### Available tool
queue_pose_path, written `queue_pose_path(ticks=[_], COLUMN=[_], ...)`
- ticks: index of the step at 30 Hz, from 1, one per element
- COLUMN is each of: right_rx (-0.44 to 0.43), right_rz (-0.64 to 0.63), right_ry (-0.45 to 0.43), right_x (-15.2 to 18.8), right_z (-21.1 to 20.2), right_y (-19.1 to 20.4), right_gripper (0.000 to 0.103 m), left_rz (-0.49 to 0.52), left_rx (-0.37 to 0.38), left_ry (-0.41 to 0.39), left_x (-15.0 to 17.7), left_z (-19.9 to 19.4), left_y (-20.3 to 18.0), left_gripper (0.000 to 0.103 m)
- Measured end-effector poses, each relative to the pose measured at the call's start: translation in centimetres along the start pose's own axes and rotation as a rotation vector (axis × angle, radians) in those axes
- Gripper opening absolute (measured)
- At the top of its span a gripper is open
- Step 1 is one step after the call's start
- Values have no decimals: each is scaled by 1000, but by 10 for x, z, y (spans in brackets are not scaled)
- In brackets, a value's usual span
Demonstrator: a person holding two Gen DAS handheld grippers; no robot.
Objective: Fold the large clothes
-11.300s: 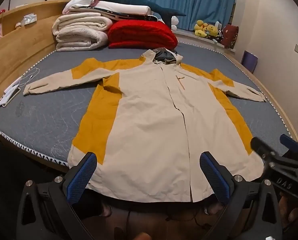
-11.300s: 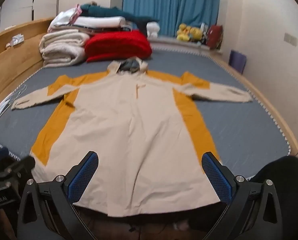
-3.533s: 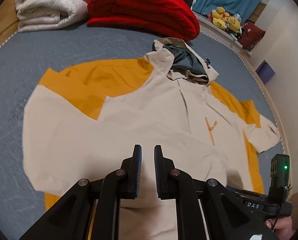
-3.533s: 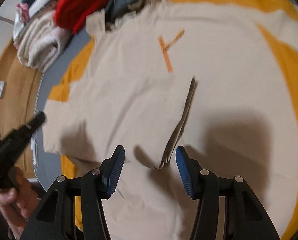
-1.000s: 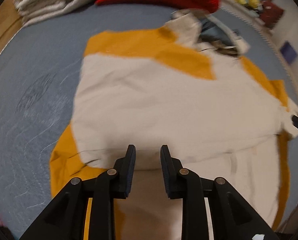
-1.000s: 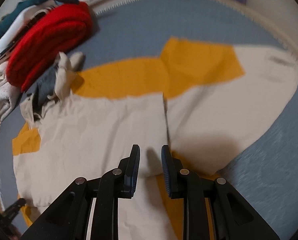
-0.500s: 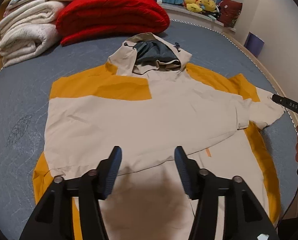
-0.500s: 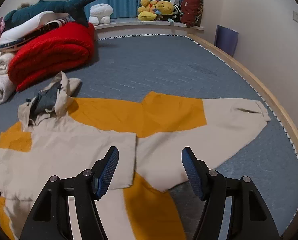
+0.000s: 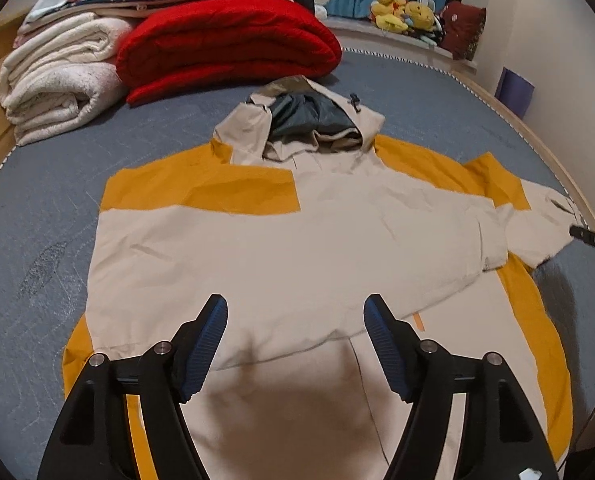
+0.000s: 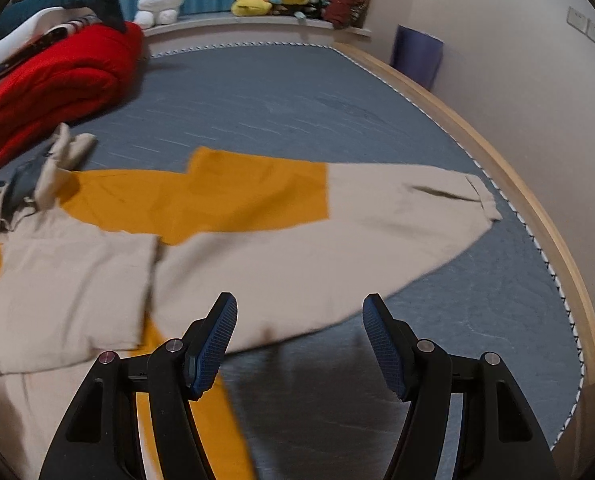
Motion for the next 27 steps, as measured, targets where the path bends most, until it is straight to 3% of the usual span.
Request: queue_pose_path(ticks=[4, 9, 11, 12, 13, 18, 20, 22, 27], right_rx=[34, -3, -8, -14, -6, 27, 26, 6, -69], right_rz=[23, 70, 84, 84, 82, 102, 119, 154, 233], right_ry=[13, 13, -3, -4, -2, -27, -24, -17, 8], right_x=[1, -5, -9, -11, -13, -16, -18, -21, -33], right_z=[11, 21, 23, 24, 25, 15, 14, 20, 52], right_y=[-31, -64, -76, -80, -84, -102, -108, -116, -140], right_gripper=[66, 65, 53, 39, 34, 35, 41, 48, 48], left_rz=[-15, -50, -64, -67, -71, -90, -90, -90, -75], left_rx=[-17, 2, 28, 32, 33, 26, 28, 35, 25], left_ry=[-36, -22, -2, 6, 8, -1, 1, -6, -5], left_x=[-3, -6, -7, -8, -9, -11, -11, -11, -10], left_z=[-2, 3, 5, 5, 5, 0, -2, -4, -5], left_y=[1, 6, 7, 8, 9, 15, 16, 16, 18], left_gripper=[67, 66, 59, 53, 52, 51, 51, 51, 51])
Point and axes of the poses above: each gripper's, at about its wrist camera, not at the fingertips, and z roughly the way its jaws point, y to its left, x to its underside, the point moved 2 cm from there along z, roughly the way its jaws point, and after that the axes turned 5 degrees about z, right-handed, at the moved point
